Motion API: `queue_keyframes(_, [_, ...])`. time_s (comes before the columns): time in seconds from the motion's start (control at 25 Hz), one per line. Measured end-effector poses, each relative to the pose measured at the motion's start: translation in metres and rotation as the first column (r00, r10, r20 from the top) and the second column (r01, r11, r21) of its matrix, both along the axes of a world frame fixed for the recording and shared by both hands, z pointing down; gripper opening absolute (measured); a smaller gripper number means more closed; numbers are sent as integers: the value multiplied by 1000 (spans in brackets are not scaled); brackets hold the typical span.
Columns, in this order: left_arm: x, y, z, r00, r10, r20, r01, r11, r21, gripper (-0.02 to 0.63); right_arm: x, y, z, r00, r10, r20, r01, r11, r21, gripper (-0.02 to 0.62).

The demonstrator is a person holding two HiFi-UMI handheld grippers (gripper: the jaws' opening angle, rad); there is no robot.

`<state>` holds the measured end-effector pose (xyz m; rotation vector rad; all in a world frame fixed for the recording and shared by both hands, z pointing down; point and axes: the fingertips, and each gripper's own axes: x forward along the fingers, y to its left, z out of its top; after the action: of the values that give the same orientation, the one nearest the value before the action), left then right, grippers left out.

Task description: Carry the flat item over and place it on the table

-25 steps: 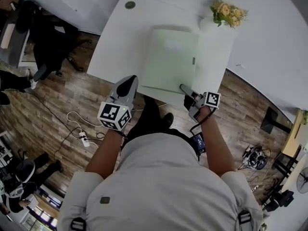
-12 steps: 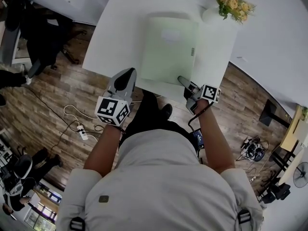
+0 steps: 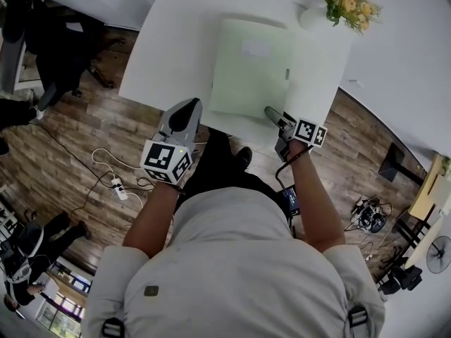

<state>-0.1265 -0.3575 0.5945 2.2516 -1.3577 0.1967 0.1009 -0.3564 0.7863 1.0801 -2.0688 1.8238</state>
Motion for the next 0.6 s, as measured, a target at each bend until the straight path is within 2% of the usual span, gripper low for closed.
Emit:
queue_keyframes(0.2, [1,1,6,1000,3,-2,-3,1000,-9,0,7,0,11,984,-72,-164,78,996,32,351])
queue_keyframes(0.6, [6,4,2,1000,14,-5,-14,1000,1,0,5,-1,6,970,-110,-218,126,990,63,336])
